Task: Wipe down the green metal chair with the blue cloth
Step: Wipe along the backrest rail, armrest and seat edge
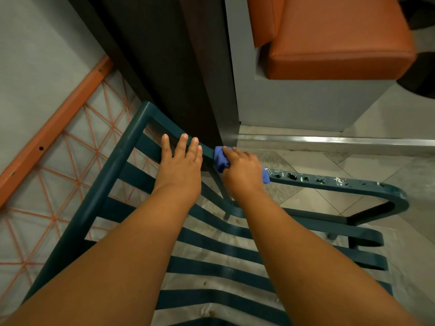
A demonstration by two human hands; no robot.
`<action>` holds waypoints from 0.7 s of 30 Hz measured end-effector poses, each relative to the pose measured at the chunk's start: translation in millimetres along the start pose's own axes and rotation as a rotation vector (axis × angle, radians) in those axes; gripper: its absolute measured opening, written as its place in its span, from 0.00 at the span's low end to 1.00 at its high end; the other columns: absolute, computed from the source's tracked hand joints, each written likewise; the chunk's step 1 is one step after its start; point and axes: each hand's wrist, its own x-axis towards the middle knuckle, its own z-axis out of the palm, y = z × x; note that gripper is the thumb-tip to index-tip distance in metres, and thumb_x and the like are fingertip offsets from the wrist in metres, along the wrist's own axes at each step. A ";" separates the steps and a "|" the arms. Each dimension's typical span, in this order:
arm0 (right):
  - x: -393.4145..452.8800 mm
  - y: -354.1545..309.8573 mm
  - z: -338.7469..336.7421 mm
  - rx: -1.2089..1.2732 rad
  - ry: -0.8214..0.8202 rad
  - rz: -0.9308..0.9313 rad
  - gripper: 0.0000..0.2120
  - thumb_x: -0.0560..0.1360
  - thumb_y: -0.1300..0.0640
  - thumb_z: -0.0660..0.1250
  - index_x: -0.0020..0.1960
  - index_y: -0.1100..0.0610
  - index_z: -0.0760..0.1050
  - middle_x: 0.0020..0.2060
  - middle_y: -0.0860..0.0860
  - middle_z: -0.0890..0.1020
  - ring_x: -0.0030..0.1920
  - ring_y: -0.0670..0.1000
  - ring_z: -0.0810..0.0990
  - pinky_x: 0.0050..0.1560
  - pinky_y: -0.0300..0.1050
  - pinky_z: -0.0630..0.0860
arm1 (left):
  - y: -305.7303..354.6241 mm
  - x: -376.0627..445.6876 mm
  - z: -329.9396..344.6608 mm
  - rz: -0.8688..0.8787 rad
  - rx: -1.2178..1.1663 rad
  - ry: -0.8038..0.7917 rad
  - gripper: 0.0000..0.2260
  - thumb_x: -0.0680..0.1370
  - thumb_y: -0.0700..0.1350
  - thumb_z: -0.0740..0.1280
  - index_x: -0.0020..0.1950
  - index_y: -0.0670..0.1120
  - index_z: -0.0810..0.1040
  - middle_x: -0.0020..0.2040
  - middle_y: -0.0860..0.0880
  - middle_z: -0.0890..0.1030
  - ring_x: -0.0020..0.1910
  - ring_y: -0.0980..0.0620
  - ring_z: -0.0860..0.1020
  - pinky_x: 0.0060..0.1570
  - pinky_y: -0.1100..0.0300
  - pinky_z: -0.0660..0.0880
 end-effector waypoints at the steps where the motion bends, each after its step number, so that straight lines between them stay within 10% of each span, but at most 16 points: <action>1: -4.0 3.1 2.9 0.009 0.013 -0.075 0.28 0.78 0.55 0.63 0.75 0.48 0.59 0.74 0.51 0.65 0.72 0.56 0.61 0.71 0.52 0.56 | 0.8 0.3 -0.8 0.000 -0.001 -0.004 0.35 0.80 0.51 0.57 0.76 0.45 0.36 0.78 0.45 0.37 0.76 0.41 0.36 0.68 0.33 0.35; 6: -17.6 31.1 0.7 0.038 0.016 -0.224 0.25 0.78 0.52 0.61 0.74 0.46 0.61 0.73 0.51 0.67 0.71 0.56 0.63 0.71 0.53 0.57 | 2.3 1.5 -1.2 0.004 -0.004 -0.014 0.36 0.80 0.50 0.58 0.77 0.45 0.36 0.77 0.44 0.36 0.75 0.40 0.36 0.69 0.34 0.36; 11: 32.6 10.5 -31.1 0.134 -0.332 0.116 0.07 0.78 0.57 0.61 0.55 0.55 0.73 0.46 0.56 0.81 0.47 0.57 0.81 0.55 0.54 0.77 | 1.0 2.3 0.2 0.027 -0.006 -0.016 0.36 0.79 0.49 0.58 0.76 0.44 0.36 0.77 0.44 0.36 0.75 0.40 0.36 0.71 0.37 0.36; 16: 59.0 -2.9 -50.4 0.224 -0.513 0.261 0.10 0.79 0.56 0.58 0.49 0.60 0.75 0.37 0.56 0.77 0.40 0.56 0.77 0.46 0.48 0.74 | 0.2 2.1 0.1 0.041 -0.009 -0.022 0.35 0.79 0.46 0.57 0.76 0.44 0.35 0.77 0.45 0.35 0.75 0.41 0.35 0.71 0.38 0.36; 21: 28.3 -13.0 -8.1 0.174 -0.131 -0.060 0.16 0.77 0.53 0.62 0.64 0.48 0.71 0.56 0.53 0.79 0.55 0.55 0.75 0.58 0.54 0.72 | 1.2 3.4 0.0 0.018 0.002 -0.024 0.33 0.80 0.45 0.56 0.77 0.45 0.37 0.78 0.45 0.37 0.76 0.41 0.36 0.71 0.39 0.35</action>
